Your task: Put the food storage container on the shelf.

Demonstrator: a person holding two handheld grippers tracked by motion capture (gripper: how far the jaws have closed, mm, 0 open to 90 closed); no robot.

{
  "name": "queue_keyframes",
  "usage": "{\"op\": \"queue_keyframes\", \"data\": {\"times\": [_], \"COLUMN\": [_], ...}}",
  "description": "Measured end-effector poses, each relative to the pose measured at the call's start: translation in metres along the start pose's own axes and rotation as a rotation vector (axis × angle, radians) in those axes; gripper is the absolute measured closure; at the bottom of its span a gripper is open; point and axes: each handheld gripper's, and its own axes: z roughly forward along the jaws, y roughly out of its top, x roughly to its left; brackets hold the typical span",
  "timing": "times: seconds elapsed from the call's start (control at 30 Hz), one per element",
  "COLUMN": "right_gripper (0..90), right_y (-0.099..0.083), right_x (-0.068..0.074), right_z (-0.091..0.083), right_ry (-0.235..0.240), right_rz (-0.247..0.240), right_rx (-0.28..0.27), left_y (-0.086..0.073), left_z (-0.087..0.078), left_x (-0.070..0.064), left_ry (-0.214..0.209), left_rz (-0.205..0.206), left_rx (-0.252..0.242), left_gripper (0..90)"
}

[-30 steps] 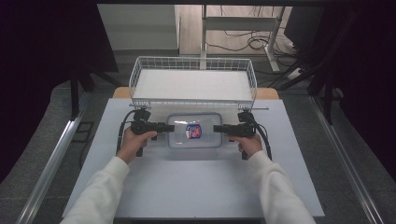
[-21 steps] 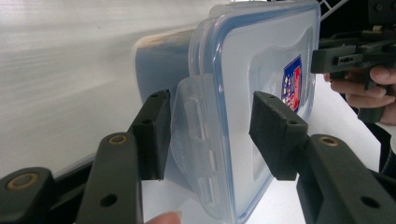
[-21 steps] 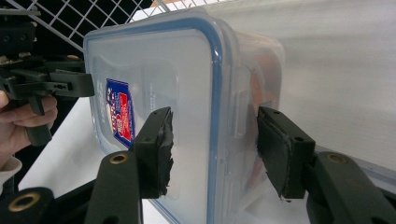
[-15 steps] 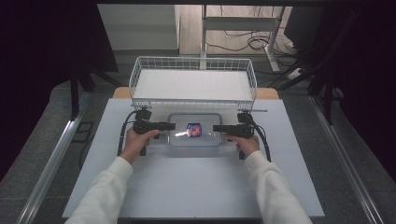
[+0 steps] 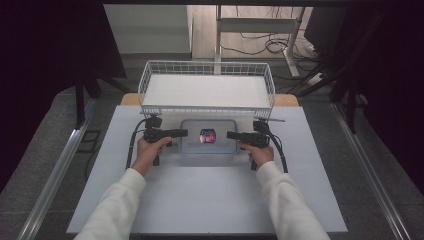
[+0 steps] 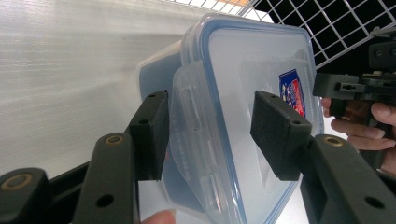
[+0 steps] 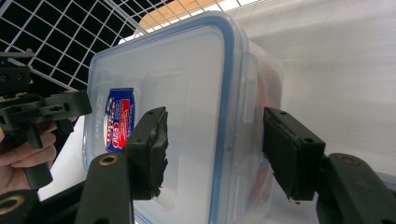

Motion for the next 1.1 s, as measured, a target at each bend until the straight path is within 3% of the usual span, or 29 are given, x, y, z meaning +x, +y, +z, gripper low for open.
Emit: {"op": "queue_keyframes", "data": {"times": [0.07, 0.1, 0.2, 0.23, 0.27, 0.3, 0.33, 0.37, 0.4, 0.43, 0.5, 0.6, 0.63, 0.7, 0.8, 0.83, 0.9, 0.93, 1.0, 1.03, 1.07, 1.1], "right_gripper": [41.4, 40.4, 37.6, 35.7, 34.5, 33.7, 32.1, 31.7, 31.7, 31.6, 32.0, 34.3, 37.1, 41.1, 46.2, 54.1, 57.8, 67.7, 75.9, 80.4, 80.4, 87.4], "right_y": [0.000, -0.001, -0.003, -0.005, -0.008, -0.010, -0.012, -0.014, -0.014, -0.017, -0.022, -0.028, -0.037, -0.045, -0.055, -0.065, -0.069, -0.078, -0.084, -0.086, -0.086, -0.091], "right_x": [0.000, 0.002, 0.006, 0.009, 0.016, 0.020, 0.024, 0.027, 0.027, 0.033, 0.038, 0.043, 0.049, 0.052, 0.054, 0.056, 0.057, 0.063, 0.066, 0.068, 0.068, 0.072], "right_z": [0.000, -0.001, -0.002, -0.004, -0.008, -0.012, -0.015, -0.020, -0.020, -0.030, -0.040, -0.049, -0.058, -0.065, -0.070, -0.072, -0.072, -0.068, -0.062, -0.057, -0.057, -0.045], "right_ry": [-0.003, -0.014, -0.051, -0.074, -0.113, -0.139, -0.168, -0.183, -0.183, -0.201, -0.207, -0.200, -0.181, -0.171, -0.149, -0.129, -0.125, -0.144, -0.145, -0.142, -0.142, -0.149], "right_rz": [-0.001, 0.003, -0.024, -0.047, -0.111, -0.147, -0.182, -0.217, -0.217, -0.272, -0.325, -0.370, -0.418, -0.449, -0.463, -0.476, -0.491, -0.552, -0.586, -0.600, -0.600, -0.637], "right_rx": [0.001, 0.008, -0.013, -0.025, -0.039, -0.037, -0.037, -0.040, -0.040, -0.041, -0.041, -0.028, -0.020, -0.014, -0.004, 0.010, 0.019, 0.048, 0.074, 0.095, 0.095, 0.128], "left_y": [0.000, 0.000, -0.001, 0.000, -0.001, -0.001, -0.003, -0.006, -0.006, -0.012, -0.020, -0.032, -0.043, -0.055, -0.068, -0.080, -0.085, -0.095, -0.100, -0.109, -0.109, -0.113], "left_z": [0.000, -0.001, -0.002, -0.004, -0.011, -0.011, -0.020, -0.025, -0.025, -0.034, -0.042, -0.050, -0.054, -0.057, -0.060, -0.061, -0.062, -0.065, -0.067, -0.073, -0.073, -0.076], "left_x": [0.000, -0.002, -0.007, -0.008, -0.016, -0.016, -0.024, -0.028, -0.028, -0.036, -0.045, -0.055, -0.061, -0.067, -0.070, -0.072, -0.073, -0.075, -0.076, -0.079, -0.079, -0.080], "left_ry": [0.003, 0.040, 0.019, 0.063, 0.104, 0.104, 0.137, 0.143, 0.143, 0.152, 0.157, 0.160, 0.155, 0.148, 0.141, 0.145, 0.149, 0.167, 0.179, 0.196, 0.196, 0.200], "left_rz": [-0.001, 0.018, 0.004, 0.041, 0.091, 0.091, 0.148, 0.161, 0.161, 0.200, 0.250, 0.295, 0.307, 0.320, 0.315, 0.311, 0.316, 0.339, 0.351, 0.376, 0.376, 0.386], "left_rx": [-0.002, -0.005, -0.026, -0.034, -0.032, -0.032, -0.054, -0.056, -0.056, -0.052, -0.038, -0.019, -0.008, 0.004, 0.018, 0.036, 0.056, 0.073, 0.085, 0.097, 0.097, 0.100], "left_gripper": [47.2, 46.5, 39.0, 39.0, 33.6, 32.3, 31.7, 31.2, 30.7, 30.3, 29.6, 29.2, 29.1, 28.9, 29.0, 29.1, 28.4, 28.3, 28.1, 28.0, 27.9, 27.8]}}
